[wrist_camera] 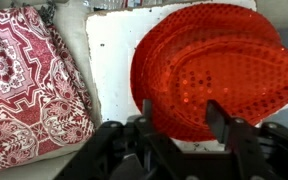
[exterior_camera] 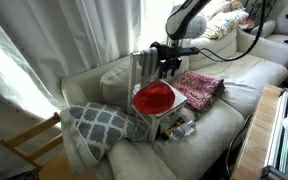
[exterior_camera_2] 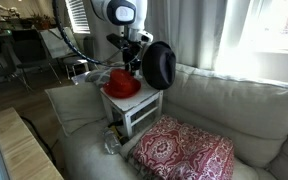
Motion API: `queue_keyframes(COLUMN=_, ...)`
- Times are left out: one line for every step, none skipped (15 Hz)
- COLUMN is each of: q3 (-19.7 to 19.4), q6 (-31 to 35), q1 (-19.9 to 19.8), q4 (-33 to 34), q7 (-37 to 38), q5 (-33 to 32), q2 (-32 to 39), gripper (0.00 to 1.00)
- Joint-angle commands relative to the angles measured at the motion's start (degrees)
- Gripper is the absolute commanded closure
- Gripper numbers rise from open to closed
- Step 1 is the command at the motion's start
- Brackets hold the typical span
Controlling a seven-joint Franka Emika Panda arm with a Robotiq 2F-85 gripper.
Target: Put the hats on the seat of the chair then on the sofa
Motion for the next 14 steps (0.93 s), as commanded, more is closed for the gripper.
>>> queue_keyframes(q3=-1.77, q6=0.06, q1=1.58, q4=-2.57, q7=3.31, q5=-3.19, q2=-2.43, gripper=0.08)
queue_keyframes(q3=-2.00, q6=-0.74, q1=1.83, q4=-2.95, q7=3.89, q5=-4.06, q2=-3.18, gripper=0.02)
queue_keyframes(q3=-2.60, q6=-1.80, q1=2.41, q4=-3.62, q7=4.82, q5=-5.60, q2=-4.41, gripper=0.00)
queue_keyframes(q3=-3.24, q6=-2.37, q1=3.00, q4=-4.28, q7=5.82, q5=-7.18, q2=-5.57, gripper=0.00)
queue_keyframes(q3=-3.95, q6=-3.29, q1=3.63, q4=-5.13, q7=6.85, q5=-9.04, q2=-7.11, gripper=0.00)
queue_keyframes(q3=-5.39, q6=-4.86, q1=4.86, q4=-6.11, q7=9.17, q5=-12.07, q2=-9.02, gripper=0.00)
queue_keyframes(q3=-6.32, q6=-6.22, q1=5.61, q4=-7.05, q7=10.76, q5=-14.75, q2=-11.04, gripper=0.00)
queue_keyframes(q3=-6.85, q6=-7.39, q1=5.99, q4=-7.68, q7=11.97, q5=-16.86, q2=-12.75, gripper=0.00)
queue_keyframes(q3=-7.12, q6=-7.81, q1=6.30, q4=-8.33, q7=13.39, q5=-18.48, q2=-14.49, gripper=0.00)
queue_keyframes(q3=-5.17, q6=-6.47, q1=4.34, q4=-4.43, q7=10.21, q5=-14.99, q2=-9.49, gripper=0.00)
queue_keyframes(q3=-5.26, q6=-6.78, q1=4.43, q4=-4.79, q7=10.62, q5=-15.40, q2=-10.81, gripper=0.00)
queue_keyframes(q3=-5.22, q6=-6.78, q1=4.41, q4=-4.75, q7=10.61, q5=-15.38, q2=-11.12, gripper=0.00)
queue_keyframes(q3=-5.19, q6=-6.78, q1=4.43, q4=-4.70, q7=10.61, q5=-15.38, q2=-10.94, gripper=0.00)
queue_keyframes(q3=-5.20, q6=-6.78, q1=4.43, q4=-4.61, q7=10.61, q5=-15.37, q2=-10.57, gripper=0.00)
